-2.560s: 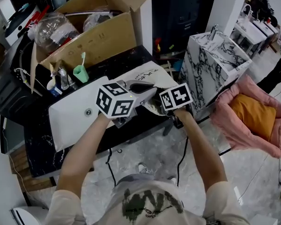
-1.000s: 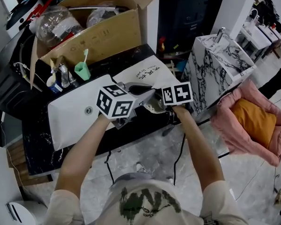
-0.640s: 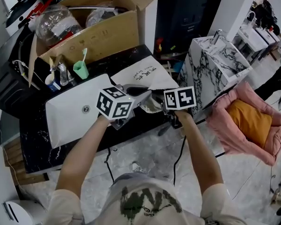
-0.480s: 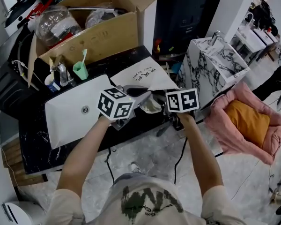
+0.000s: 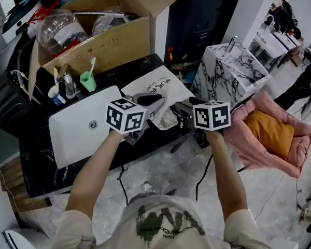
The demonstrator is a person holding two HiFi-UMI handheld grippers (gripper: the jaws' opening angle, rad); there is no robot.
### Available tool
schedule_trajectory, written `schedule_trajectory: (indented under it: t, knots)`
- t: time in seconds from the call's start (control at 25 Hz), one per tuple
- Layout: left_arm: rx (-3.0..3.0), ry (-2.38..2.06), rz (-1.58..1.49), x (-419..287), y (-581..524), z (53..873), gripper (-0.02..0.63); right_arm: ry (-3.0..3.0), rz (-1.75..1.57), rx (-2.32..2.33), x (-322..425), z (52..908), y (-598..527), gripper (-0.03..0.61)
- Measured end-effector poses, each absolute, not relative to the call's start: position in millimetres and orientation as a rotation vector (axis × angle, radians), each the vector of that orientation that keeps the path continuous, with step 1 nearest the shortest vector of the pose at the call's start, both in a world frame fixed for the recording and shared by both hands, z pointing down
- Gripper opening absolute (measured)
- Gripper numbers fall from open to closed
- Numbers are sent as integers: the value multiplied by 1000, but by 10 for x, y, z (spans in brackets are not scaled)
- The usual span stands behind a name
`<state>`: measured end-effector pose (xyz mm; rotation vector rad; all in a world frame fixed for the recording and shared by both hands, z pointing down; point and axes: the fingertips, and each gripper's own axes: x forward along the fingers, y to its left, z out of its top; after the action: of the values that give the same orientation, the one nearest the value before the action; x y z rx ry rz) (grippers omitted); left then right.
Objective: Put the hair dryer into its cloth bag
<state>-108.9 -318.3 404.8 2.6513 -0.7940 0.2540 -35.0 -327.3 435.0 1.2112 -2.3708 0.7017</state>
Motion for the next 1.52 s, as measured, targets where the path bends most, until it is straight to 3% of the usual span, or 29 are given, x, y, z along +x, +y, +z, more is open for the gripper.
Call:
schedule_trajectory:
  t: [0.56,0.92,1.08,1.52]
  knots:
    - [2516,-1317,188,-1486,-3504,3801,60,-2495,545,1228,-203,3879,-3552,180]
    - [2383,-1611,112,-1760,-3477,3604,37,-2577,374,1147,-266,3620,-3717,77]
    - [2358,-1721,161,-1866,-3421,3526,28,-2606,309,1141,-272,3525,-3766,-1]
    - [2300,-1807,213,-1997,-3336,3538,6,-2651,274,1131,-308,3461,-3763,-2]
